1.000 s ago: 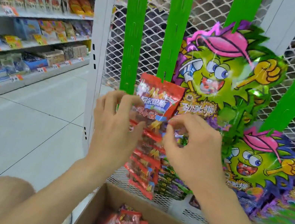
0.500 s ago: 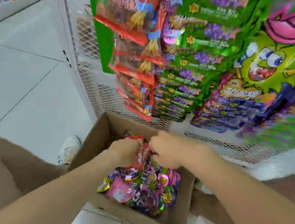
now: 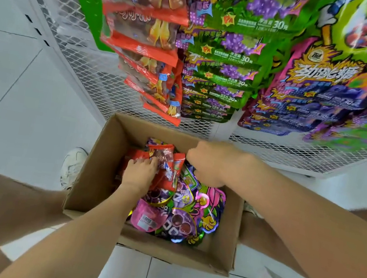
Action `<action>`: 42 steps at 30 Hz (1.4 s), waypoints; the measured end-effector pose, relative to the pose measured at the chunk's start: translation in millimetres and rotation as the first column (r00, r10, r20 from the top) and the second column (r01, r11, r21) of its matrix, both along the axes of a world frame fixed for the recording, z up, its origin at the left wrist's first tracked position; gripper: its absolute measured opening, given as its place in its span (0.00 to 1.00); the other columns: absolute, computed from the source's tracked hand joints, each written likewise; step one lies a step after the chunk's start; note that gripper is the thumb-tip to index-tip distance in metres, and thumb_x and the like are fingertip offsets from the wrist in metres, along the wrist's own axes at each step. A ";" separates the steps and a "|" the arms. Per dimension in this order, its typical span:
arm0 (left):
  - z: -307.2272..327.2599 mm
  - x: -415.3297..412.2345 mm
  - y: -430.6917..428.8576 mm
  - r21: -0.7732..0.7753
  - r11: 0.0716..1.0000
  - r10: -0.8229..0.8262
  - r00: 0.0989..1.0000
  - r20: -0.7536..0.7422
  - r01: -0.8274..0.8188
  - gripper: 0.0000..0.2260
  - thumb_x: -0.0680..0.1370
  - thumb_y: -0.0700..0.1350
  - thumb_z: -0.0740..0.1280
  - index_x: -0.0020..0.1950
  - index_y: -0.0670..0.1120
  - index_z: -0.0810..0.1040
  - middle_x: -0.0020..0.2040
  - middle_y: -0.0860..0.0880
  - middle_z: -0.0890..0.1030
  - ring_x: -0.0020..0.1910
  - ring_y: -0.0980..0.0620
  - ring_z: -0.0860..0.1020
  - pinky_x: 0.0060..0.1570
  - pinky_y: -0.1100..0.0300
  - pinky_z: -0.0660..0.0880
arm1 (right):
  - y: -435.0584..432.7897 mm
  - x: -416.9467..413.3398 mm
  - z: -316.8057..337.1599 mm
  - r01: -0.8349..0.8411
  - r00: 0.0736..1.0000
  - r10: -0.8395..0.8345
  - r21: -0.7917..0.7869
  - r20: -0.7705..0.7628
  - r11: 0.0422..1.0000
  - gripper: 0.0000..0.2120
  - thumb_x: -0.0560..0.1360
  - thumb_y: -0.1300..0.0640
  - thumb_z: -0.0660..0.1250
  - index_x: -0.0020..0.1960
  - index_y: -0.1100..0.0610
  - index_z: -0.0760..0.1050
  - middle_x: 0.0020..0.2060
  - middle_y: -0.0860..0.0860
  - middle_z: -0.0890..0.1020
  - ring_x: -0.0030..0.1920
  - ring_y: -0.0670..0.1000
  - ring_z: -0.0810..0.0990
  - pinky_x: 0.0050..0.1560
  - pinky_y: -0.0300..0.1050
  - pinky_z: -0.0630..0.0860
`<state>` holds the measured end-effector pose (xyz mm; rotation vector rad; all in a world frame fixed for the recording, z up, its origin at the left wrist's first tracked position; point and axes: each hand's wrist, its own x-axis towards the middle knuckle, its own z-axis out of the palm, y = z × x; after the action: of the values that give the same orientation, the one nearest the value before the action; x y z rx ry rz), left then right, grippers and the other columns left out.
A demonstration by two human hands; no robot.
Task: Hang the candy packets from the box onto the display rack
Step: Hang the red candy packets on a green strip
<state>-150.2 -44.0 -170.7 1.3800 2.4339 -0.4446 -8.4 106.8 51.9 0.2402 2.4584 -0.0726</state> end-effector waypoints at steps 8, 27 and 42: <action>60.0 -9.1 1.5 0.193 0.981 -0.012 0.971 0.241 -0.035 0.09 0.80 0.58 0.72 0.49 0.54 0.80 0.51 0.51 0.81 0.62 0.46 0.69 0.64 0.42 0.64 | -12.7 3.4 14.5 0.019 0.999 -0.020 -0.028 -0.044 0.999 0.15 0.82 0.63 0.62 0.40 0.53 0.63 0.40 0.52 0.70 0.33 0.51 0.72 0.27 0.46 0.66; 386.8 -10.7 -12.6 0.662 0.480 -0.345 0.570 0.746 -0.575 0.03 0.82 0.36 0.72 0.49 0.40 0.81 0.41 0.50 0.85 0.43 0.53 0.84 0.46 0.61 0.80 | -27.1 30.5 160.5 0.208 0.301 -0.608 -0.571 -0.735 0.794 0.04 0.77 0.50 0.75 0.44 0.49 0.85 0.34 0.41 0.85 0.37 0.40 0.82 0.39 0.37 0.75; 560.9 -55.7 54.1 0.664 0.079 -0.275 0.624 0.732 -0.743 0.20 0.82 0.52 0.62 0.68 0.42 0.79 0.63 0.43 0.81 0.51 0.46 0.83 0.31 0.60 0.80 | -10.2 -49.8 351.0 0.114 -0.226 -0.344 -0.375 -0.911 0.920 0.09 0.74 0.52 0.76 0.53 0.49 0.83 0.43 0.43 0.85 0.44 0.47 0.84 0.54 0.50 0.80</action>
<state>-205.9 10.2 390.2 0.8664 1.9038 1.9436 -58.2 96.6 402.9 0.9043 3.9714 -1.0719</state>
